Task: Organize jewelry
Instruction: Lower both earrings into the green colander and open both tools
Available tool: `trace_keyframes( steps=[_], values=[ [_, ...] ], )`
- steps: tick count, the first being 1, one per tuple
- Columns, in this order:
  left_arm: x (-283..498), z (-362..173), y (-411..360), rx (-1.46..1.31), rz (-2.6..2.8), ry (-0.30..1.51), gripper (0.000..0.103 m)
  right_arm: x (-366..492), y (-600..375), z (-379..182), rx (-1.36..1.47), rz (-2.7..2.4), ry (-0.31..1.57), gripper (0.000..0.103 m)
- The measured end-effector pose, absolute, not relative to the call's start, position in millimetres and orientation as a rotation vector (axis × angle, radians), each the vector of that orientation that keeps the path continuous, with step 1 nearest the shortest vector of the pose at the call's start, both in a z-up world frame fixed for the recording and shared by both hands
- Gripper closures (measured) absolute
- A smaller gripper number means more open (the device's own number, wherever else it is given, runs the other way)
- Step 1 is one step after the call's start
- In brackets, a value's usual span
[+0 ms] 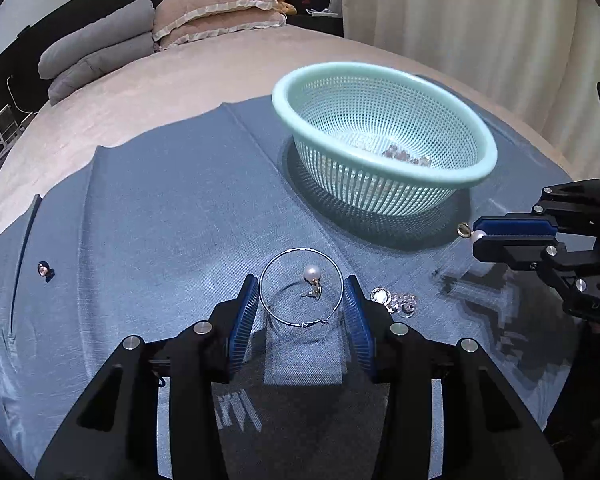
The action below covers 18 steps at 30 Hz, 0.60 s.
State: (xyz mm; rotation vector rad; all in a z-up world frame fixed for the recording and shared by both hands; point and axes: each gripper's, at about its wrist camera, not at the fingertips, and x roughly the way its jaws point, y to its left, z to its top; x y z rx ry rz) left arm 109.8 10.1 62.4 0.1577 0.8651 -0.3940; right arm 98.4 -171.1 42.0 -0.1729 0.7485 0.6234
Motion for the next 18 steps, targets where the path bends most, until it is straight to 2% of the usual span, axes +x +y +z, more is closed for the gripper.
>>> trace_keyframes(
  steps=[8, 18],
  values=[
    [109, 93, -3, 0.213, -0.431, 0.84, 0.058, 116, -206, 78, -0.068, 0.523, 0.639, 0.092],
    [156, 124, -48, 0.272, -0.479, 0.791, 0.058, 152, -233, 72, 0.034, 0.394, 0.65, 0.092]
  ],
)
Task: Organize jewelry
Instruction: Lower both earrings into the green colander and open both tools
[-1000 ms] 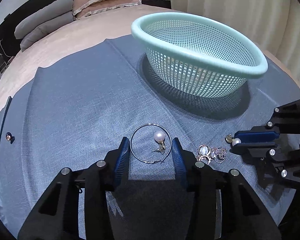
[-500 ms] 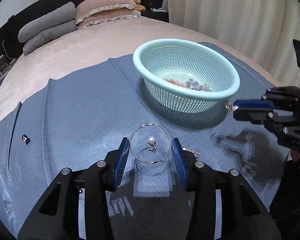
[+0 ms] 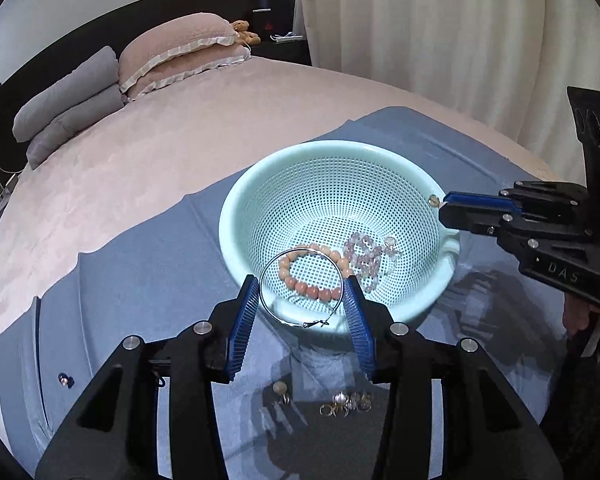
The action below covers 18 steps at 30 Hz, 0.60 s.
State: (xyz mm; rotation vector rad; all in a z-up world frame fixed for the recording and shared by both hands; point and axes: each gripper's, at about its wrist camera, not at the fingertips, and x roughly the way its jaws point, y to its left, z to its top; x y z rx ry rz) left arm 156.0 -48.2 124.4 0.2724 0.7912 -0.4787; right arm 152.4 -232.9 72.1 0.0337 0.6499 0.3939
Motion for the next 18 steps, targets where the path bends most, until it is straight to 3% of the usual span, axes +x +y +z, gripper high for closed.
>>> trace_keyframes(
  steps=[10, 18],
  values=[
    [186, 98, -60, 0.241, -0.478, 0.865, 0.058, 164, -237, 62, 0.012, 0.358, 0.703, 0.09],
    [177, 107, -51, 0.241, -0.466, 0.843, 0.055, 160, -243, 62, 0.023, 0.348, 0.706, 0.09]
  ],
)
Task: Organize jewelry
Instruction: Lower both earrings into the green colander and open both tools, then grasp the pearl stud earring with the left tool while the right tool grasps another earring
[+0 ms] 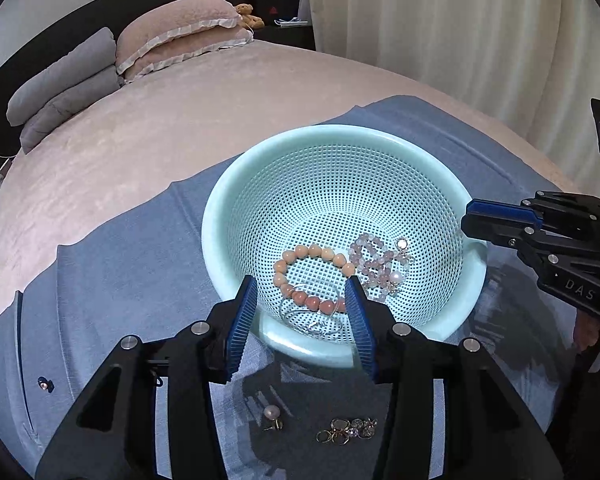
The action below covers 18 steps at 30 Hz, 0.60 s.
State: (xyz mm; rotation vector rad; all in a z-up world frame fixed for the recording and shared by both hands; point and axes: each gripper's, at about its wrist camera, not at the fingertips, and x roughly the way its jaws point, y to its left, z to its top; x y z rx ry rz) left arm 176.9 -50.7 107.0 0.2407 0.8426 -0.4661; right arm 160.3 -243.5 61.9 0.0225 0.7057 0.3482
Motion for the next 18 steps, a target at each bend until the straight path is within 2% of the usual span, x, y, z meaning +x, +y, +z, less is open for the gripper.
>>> trace_keyframes(
  steps=[3, 9, 18],
  values=[
    [170, 115, -40, 0.239, -0.455, 0.823, 0.044, 156, -241, 63, 0.017, 0.366, 0.704, 0.089],
    [155, 112, -12, 0.225, -0.408, 0.848, 0.043, 142, -234, 69, 0.004, 0.432, 0.687, 0.087],
    [128, 59, 32, 0.161, -0.352, 0.978, 0.043, 119, -196, 63, -0.094, 0.59, 0.7, 0.083]
  ],
)
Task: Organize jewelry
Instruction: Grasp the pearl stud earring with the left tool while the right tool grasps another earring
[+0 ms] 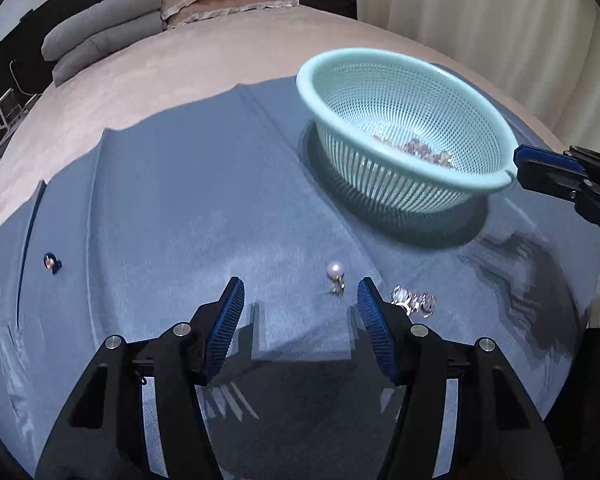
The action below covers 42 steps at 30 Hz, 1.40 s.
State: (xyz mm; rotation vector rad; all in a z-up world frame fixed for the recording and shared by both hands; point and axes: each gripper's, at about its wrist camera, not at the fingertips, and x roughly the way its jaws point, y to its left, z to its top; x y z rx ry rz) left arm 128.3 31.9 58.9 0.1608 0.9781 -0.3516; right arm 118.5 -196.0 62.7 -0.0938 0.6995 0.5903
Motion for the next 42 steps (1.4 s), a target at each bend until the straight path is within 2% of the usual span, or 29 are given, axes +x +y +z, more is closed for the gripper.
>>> trace_keyframes(
  steps=[4, 11, 19, 21, 23, 24, 25, 30, 42],
  values=[
    [128, 43, 40, 0.12, -0.362, 0.99, 0.043, 108, -174, 46, -0.178, 0.657, 0.732, 0.077],
    [139, 33, 29, 0.147, -0.414, 0.977, 0.043, 110, -150, 9, -0.251, 0.69, 0.839, 0.077],
    [145, 29, 23, 0.184, -0.41, 0.948, 0.043, 111, -145, -7, -0.237, 0.719, 0.893, 0.077],
    [145, 28, 20, 0.206, -0.395, 0.943, 0.05, 114, -144, -7, -0.219, 0.723, 0.896, 0.076],
    [143, 28, 19, 0.204, -0.396, 0.938, 0.059, 116, -144, -7, -0.221, 0.706, 0.907, 0.08],
    [143, 28, 20, 0.197, -0.397, 0.934, 0.066, 116, -144, -7, -0.229, 0.693, 0.906, 0.087],
    [143, 28, 20, 0.191, -0.399, 0.932, 0.068, 116, -145, -6, -0.227, 0.69, 0.91, 0.088],
    [138, 27, 14, 0.196, -0.426, 0.928, 0.087, 112, -151, -4, -0.236, 0.691, 0.911, 0.089],
    [138, 30, 13, 0.12, -0.476, 0.964, 0.091, 111, -176, 30, -0.203, 0.67, 0.838, 0.089]
  ],
)
